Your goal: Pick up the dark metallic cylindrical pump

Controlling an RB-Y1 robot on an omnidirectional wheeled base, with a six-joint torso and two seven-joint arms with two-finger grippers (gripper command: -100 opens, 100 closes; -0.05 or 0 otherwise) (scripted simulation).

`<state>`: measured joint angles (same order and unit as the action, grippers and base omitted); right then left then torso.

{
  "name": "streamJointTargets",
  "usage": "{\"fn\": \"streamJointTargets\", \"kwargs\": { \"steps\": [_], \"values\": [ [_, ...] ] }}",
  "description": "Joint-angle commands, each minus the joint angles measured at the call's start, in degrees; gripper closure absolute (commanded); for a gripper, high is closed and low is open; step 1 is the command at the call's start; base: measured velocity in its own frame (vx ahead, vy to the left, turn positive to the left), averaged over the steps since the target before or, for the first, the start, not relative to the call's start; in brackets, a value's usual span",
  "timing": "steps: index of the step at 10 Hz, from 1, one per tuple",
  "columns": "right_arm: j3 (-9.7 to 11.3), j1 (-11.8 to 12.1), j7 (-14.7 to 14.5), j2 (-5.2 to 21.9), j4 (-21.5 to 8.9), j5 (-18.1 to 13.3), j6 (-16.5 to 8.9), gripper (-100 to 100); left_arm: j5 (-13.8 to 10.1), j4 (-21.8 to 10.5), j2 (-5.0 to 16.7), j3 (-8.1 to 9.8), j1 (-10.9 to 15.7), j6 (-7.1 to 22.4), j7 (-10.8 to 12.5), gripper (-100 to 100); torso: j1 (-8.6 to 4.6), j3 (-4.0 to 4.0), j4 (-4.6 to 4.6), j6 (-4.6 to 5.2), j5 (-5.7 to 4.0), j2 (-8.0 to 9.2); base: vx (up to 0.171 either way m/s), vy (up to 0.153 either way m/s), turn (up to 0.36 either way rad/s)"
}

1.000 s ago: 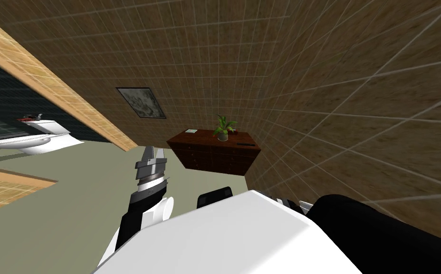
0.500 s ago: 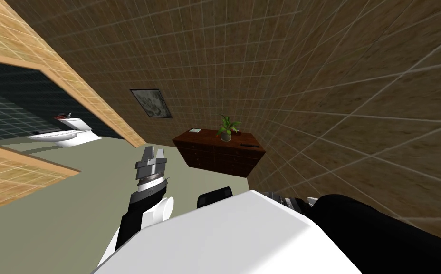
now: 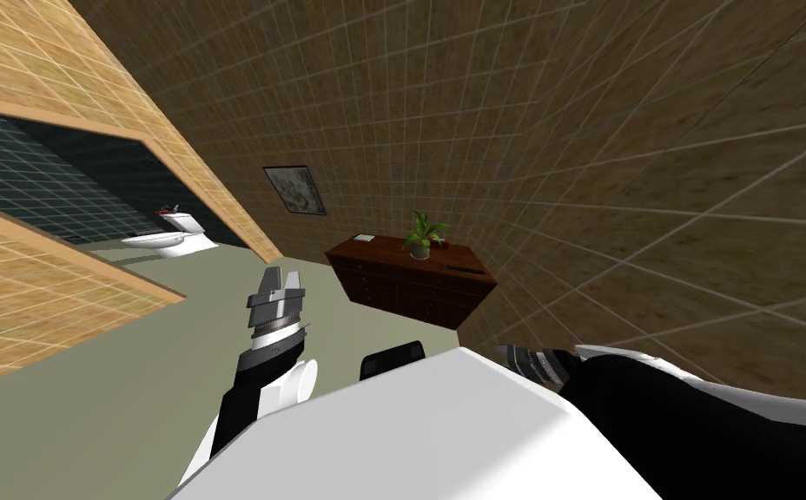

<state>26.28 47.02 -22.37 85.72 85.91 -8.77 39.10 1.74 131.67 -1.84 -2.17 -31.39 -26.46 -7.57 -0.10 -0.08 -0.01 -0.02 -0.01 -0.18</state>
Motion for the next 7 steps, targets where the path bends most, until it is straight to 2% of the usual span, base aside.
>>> {"fn": "streamJointTargets", "kwargs": {
  "steps": [1,2,3,4,5,6,7],
  "values": [
    [0.3,-0.1,-0.8,2.9,-1.7,-0.3,-0.4,-100,0.0,0.0,0.0,0.00,0.0,0.0,0.0,0,0.00,0.00,0.00,0.00,0.00,0.00,0.040,-0.001,0.118],
    [0.3,-0.1,-0.8,3.2,-1.7,-0.3,-0.4,-100,0.0,0.0,0.0,0.01,0.0,0.0,0.0,0,-0.01,0.00,0.00,0.07,-0.01,0.01,0.024,-0.002,-0.012],
    [0.3,-0.1,-1.6,5.5,-4.0,-0.4,-1.3,-100,0.0,0.0,0.0,0.01,0.0,0.0,0.0,0,-0.01,0.04,0.01,0.08,-0.02,0.07,0.046,0.005,0.243],
    [0.3,-0.1,-1.6,7.3,-4.0,-0.4,-1.3,-100,0.0,0.0,0.0,0.00,0.0,0.0,0.0,0,0.00,-0.01,0.00,-0.01,0.00,-0.02,0.046,-0.006,0.126],
    [0.3,0.0,-2.3,9.5,-6.0,-0.4,-2.1,-100,0.0,0.0,0.0,0.01,0.0,0.0,0.0,0,-0.02,-0.02,-0.01,0.06,-0.02,-0.03,0.059,-0.009,0.223],
    [0.3,0.0,-2.3,10.9,-6.0,-0.4,-2.1,-100,0.0,0.0,0.0,0.00,0.0,0.0,0.0,0,-0.04,-0.05,-0.02,0.01,-0.02,-0.08,0.055,-0.015,0.115],
    [0.3,0.0,-2.9,12.5,-7.8,-0.4,-3.0,-100,0.0,0.0,0.0,0.01,0.0,0.0,0.0,0,-0.04,-0.04,-0.02,0.07,-0.02,-0.06,0.079,-0.021,0.227]
  ]
}}
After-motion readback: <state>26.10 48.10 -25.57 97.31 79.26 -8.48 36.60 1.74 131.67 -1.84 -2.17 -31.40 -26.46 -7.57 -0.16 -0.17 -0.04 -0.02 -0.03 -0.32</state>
